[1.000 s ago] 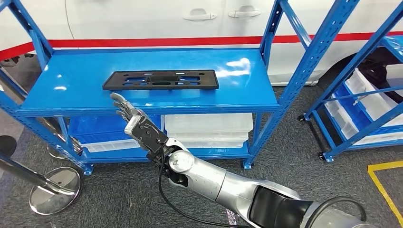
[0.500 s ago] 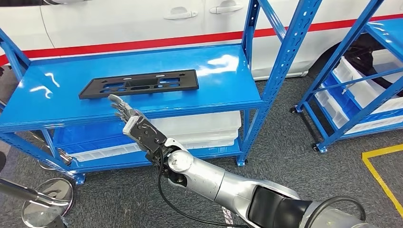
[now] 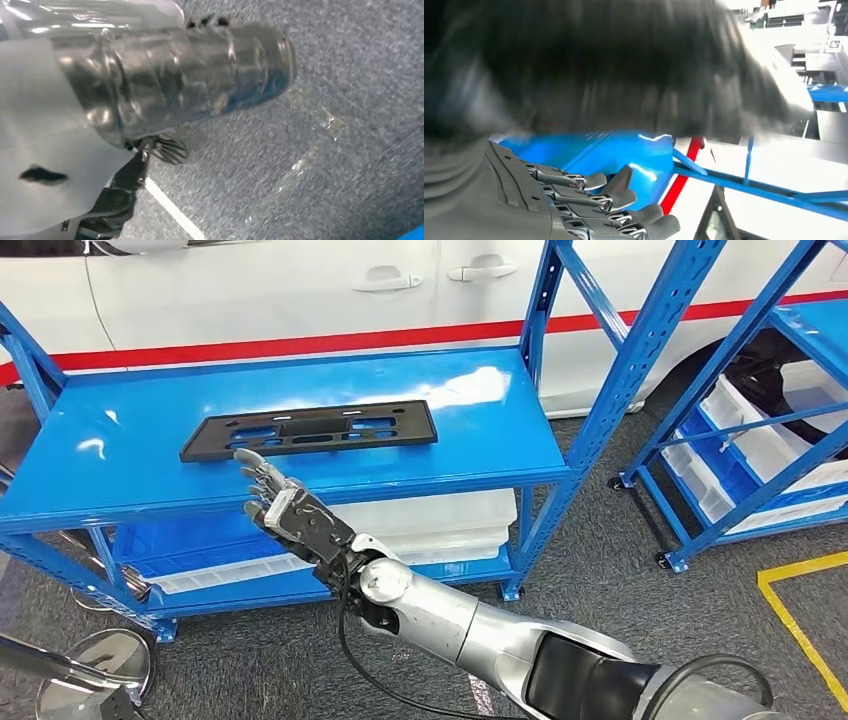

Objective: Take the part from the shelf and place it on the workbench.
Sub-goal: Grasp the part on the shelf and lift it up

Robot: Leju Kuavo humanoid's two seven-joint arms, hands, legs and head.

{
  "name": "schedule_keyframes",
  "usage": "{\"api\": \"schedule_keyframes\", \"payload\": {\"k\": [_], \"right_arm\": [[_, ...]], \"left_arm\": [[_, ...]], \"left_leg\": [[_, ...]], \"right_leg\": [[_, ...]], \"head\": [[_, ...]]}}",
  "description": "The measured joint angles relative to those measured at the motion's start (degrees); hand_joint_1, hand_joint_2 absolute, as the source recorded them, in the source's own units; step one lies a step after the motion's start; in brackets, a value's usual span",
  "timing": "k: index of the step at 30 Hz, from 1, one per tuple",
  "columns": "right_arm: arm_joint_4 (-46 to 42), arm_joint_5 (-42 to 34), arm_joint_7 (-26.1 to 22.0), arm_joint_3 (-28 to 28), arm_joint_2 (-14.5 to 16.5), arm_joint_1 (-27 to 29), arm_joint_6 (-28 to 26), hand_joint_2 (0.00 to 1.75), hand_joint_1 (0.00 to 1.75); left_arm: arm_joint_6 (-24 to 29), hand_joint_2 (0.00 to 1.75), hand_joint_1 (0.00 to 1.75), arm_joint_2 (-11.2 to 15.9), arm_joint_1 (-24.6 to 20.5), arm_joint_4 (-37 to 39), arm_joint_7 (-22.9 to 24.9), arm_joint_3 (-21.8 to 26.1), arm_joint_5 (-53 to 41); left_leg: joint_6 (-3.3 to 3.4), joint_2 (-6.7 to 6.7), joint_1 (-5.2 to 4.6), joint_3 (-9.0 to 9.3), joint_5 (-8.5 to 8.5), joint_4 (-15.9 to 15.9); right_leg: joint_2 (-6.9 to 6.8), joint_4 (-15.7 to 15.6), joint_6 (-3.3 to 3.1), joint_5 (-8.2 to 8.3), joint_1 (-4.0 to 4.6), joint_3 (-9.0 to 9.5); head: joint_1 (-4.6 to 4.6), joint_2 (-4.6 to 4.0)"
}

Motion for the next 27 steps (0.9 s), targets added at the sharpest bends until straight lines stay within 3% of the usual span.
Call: {"api": "schedule_keyframes", "payload": {"k": [2,4,5,7,9,12,13,14,15,16,17,18,19,20,21,23,25,27], "right_arm": [[0.2,-0.1,-0.1,0.0,-0.1,0.0,0.1,1.75,0.0],[0.4,-0.2,-0.1,0.0,-0.2,-0.1,0.2,1.75,0.0],[0.5,-0.3,-0.1,0.0,-0.2,0.0,0.2,1.75,0.0],[0.6,-0.5,-0.3,0.1,-0.2,0.1,0.3,0.87,0.0],[0.6,-0.7,-0.6,0.1,-0.2,0.0,0.5,0.0,0.0],[0.7,-0.9,-0.8,0.1,-0.3,0.1,0.2,0.0,0.0],[0.7,-0.9,-0.8,0.1,-0.3,0.2,0.1,0.0,0.0],[0.7,-0.8,-0.9,0.1,-0.4,0.4,0.0,0.0,0.0],[0.7,-0.7,-0.9,0.1,-0.4,0.4,-0.1,0.0,0.0],[0.7,-0.6,-0.9,0.1,-0.4,0.4,-0.1,0.0,0.0],[0.7,-0.5,-0.9,0.1,-0.5,0.5,-0.1,0.44,0.0],[0.7,-0.4,-0.9,0.1,-0.5,0.5,0.0,0.87,0.0],[0.7,-0.4,-0.9,0.1,-0.5,0.5,0.0,1.31,0.0],[0.7,-0.4,-0.9,0.1,-0.6,0.5,-0.1,1.75,0.0],[0.7,-0.3,-0.9,0.1,-0.6,0.5,-0.2,1.75,0.0],[0.7,0.3,-0.9,0.1,-0.6,0.5,-1.0,0.87,0.0],[0.7,2.1,-0.7,0.2,-0.7,0.1,-2.9,0.87,0.0],[0.7,5.5,0.2,0.3,-0.8,-0.2,-5.7,1.75,0.0]], "left_arm": [[0.0,0.0,0.0,-0.3,0.0,0.0,0.1,0.0,0.0],[0.1,0.0,0.0,-0.4,-0.2,0.0,0.2,0.0,0.0],[0.2,0.0,0.0,-0.4,-0.3,0.1,0.3,0.0,0.0],[0.4,0.0,0.0,-0.6,-0.3,0.1,0.8,-0.1,-0.1],[0.7,0.0,0.0,-0.7,-0.4,0.1,1.4,-0.1,-0.3],[0.9,0.0,0.0,-0.8,-0.3,0.1,1.9,-0.7,-0.4],[0.9,0.0,0.0,-0.8,-0.1,0.1,2.0,-0.9,-0.4],[0.8,0.0,0.0,-0.8,0.1,0.1,2.0,-1.0,-0.4],[0.8,0.0,0.0,-0.8,0.2,0.1,2.0,-1.0,-0.5],[0.7,0.0,0.0,-0.8,0.2,0.1,2.0,-1.1,-0.5],[0.7,0.0,0.0,-0.7,0.2,0.1,2.1,-1.1,-0.5],[0.6,0.0,0.0,-0.6,0.0,0.1,2.0,-1.1,-0.6],[0.6,0.0,0.0,-0.6,-0.1,0.2,2.1,-1.1,-0.7],[0.6,0.0,0.0,-0.5,-0.2,0.2,2.1,-1.1,-0.7],[0.5,0.0,0.0,-0.5,-0.3,0.2,2.1,-1.2,-0.7],[0.1,0.0,0.0,-0.6,-0.4,0.2,2.3,-1.2,-0.8],[-0.8,0.0,0.0,-0.7,-0.6,0.2,3.0,-1.2,-1.1],[-2.0,0.0,0.0,-0.7,-0.8,0.2,4.2,-1.5,-1.3]], "left_leg": [[-0.49,0.02,0.09,1.35,-1.36,0.3],[-1.26,0.17,0.05,1.91,-2.57,0.6],[-1.63,0.28,0.0,2.06,-2.99,0.6],[-2.25,0.45,0.04,2.58,-3.83,0.7],[-2.67,0.4,0.19,1.28,-4.15,3.8],[-3.13,0.32,0.28,-6.7,-6.3,14.7],[-3.15,0.31,0.28,-9.3,-7.23,17.1],[-3.04,0.3,0.25,-11.07,-7.26,17.6],[-2.81,0.27,0.18,-11.82,-5.85,16.1],[-2.47,0.24,0.03,-11.65,-2.89,12.9],[-2.06,0.19,-0.21,-11.02,0.91,8.8],[-1.68,0.08,-0.52,-10.44,3.56,5.6],[-1.32,-0.06,-0.78,-9.83,5.45,3.4],[-1.04,-0.21,-0.98,-9.54,6.14,2.5],[-0.87,-0.33,-1.08,-9.35,5.82,2.6],[-0.66,-0.33,-0.74,-8.66,6.16,1.8],[-0.42,-0.26,-0.39,-8.0,6.18,1.0],[-0.09,-0.25,-0.39,-7.77,5.95,1.0]], "right_leg": [[-0.39,-7.3,0.14,4.77,-0.22,2.22],[-0.72,-11.8,-0.43,5.85,0.01,3.72],[-0.74,-12.0,-0.97,5.06,0.24,3.92],[-0.52,-12.2,-2.01,4.72,0.32,4.77],[-0.36,-12.3,-2.71,4.14,0.21,5.83],[-0.14,-12.4,-3.25,3.03,0.25,7.08],[0.07,-12.3,-3.28,2.55,0.33,7.54],[0.31,-12.3,-3.28,1.99,0.4,8.17],[0.55,-12.3,-3.26,1.37,0.45,8.94],[0.73,-12.2,-3.22,0.72,0.47,9.83],[0.85,-12.2,-3.12,0.09,0.46,10.65],[0.98,-12.2,-2.94,-0.44,0.44,11.33],[1.08,-12.3,-2.65,-0.88,0.45,11.75],[1.17,-12.4,-2.3,-1.22,0.45,12.01],[1.26,-12.5,-1.94,-1.47,0.48,12.22],[1.1,-12.5,-1.35,-2.23,0.68,12.39],[0.53,-9.4,-0.9,-4.4,0.79,11.07],[0.09,-2.4,-0.54,-7.53,0.66,7.36]], "head": [[-0.04,-0.01],[-0.07,-0.01],[-0.05,-0.01],[0.02,0.0],[0.0,0.0],[-0.01,0.0],[-0.01,0.0],[-0.01,0.0],[-0.01,0.0],[-0.01,0.0],[0.0,0.0],[-0.02,0.0],[-0.04,0.0],[-0.07,-0.01],[-0.11,0.0],[-0.08,0.0],[0.04,-0.01],[0.13,0.0]]}}
